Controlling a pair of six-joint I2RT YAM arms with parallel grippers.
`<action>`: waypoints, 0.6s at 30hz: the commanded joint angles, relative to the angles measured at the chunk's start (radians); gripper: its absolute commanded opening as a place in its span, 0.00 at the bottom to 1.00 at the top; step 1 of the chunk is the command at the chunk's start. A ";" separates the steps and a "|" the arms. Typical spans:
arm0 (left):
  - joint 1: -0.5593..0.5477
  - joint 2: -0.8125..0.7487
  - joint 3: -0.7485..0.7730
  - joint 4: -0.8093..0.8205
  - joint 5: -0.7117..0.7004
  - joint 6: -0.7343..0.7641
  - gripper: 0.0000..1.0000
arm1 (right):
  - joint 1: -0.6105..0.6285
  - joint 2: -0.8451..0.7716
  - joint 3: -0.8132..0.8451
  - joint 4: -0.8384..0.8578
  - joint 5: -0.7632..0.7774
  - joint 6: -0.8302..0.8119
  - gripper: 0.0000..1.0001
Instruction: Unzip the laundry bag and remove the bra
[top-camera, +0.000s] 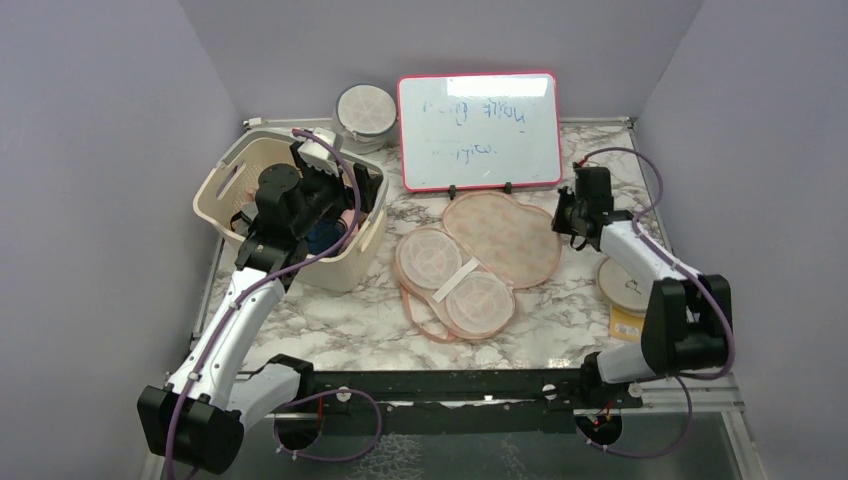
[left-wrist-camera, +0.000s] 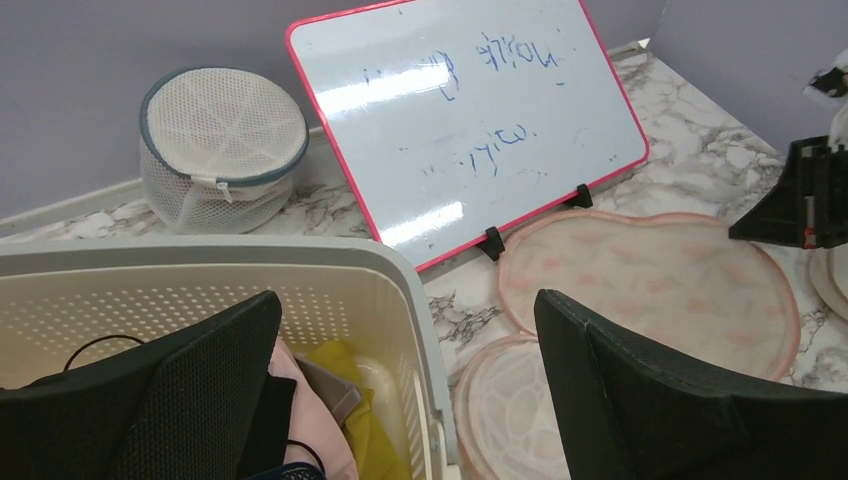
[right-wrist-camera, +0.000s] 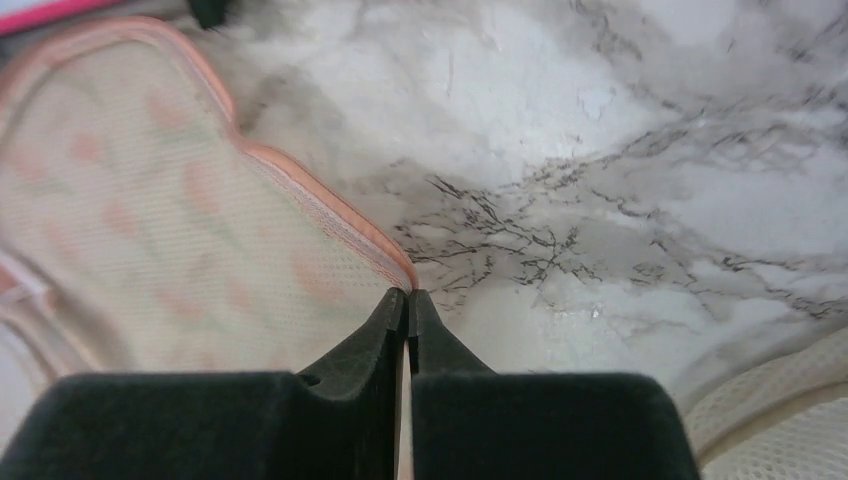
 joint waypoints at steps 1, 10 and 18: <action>-0.005 -0.008 -0.015 0.002 -0.022 0.009 0.93 | 0.018 -0.157 0.003 -0.003 -0.038 -0.034 0.01; -0.005 -0.005 -0.019 0.002 -0.046 0.013 0.93 | 0.079 -0.361 -0.010 -0.001 -0.248 -0.092 0.01; -0.004 0.011 -0.024 0.003 -0.052 0.013 0.93 | 0.182 -0.376 -0.020 -0.007 -0.515 -0.098 0.01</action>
